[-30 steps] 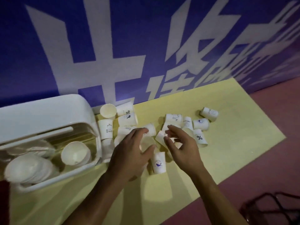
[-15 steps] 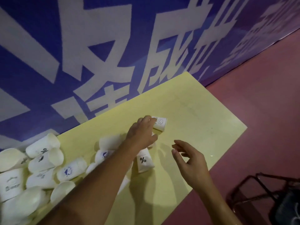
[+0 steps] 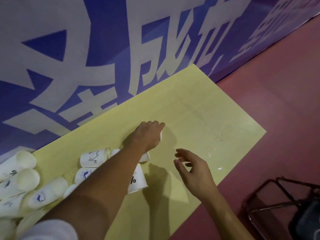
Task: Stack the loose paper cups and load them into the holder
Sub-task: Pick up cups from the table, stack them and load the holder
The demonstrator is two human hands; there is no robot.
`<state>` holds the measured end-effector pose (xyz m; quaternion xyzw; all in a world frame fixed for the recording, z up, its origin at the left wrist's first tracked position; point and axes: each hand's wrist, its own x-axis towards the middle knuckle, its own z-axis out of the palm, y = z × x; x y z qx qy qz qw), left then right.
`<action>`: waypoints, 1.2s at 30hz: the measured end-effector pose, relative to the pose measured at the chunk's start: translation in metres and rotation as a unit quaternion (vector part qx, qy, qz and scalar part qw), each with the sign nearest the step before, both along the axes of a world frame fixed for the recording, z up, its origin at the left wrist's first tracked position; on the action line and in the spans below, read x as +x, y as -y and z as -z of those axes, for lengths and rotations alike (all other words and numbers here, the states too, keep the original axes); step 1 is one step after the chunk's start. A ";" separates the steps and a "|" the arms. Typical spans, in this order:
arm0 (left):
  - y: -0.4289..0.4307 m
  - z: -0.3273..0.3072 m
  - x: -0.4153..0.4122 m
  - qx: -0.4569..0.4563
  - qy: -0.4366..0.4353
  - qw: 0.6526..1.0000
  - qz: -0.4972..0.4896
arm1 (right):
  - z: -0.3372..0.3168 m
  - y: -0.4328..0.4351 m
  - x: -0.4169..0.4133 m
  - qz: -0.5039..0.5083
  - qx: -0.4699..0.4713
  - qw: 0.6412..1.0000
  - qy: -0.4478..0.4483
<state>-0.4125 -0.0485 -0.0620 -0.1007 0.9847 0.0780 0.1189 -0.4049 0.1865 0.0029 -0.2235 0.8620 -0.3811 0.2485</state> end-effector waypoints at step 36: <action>0.055 -0.141 0.568 0.323 -0.385 0.747 -0.436 | -0.077 0.200 0.298 -0.278 -0.095 0.949 -0.116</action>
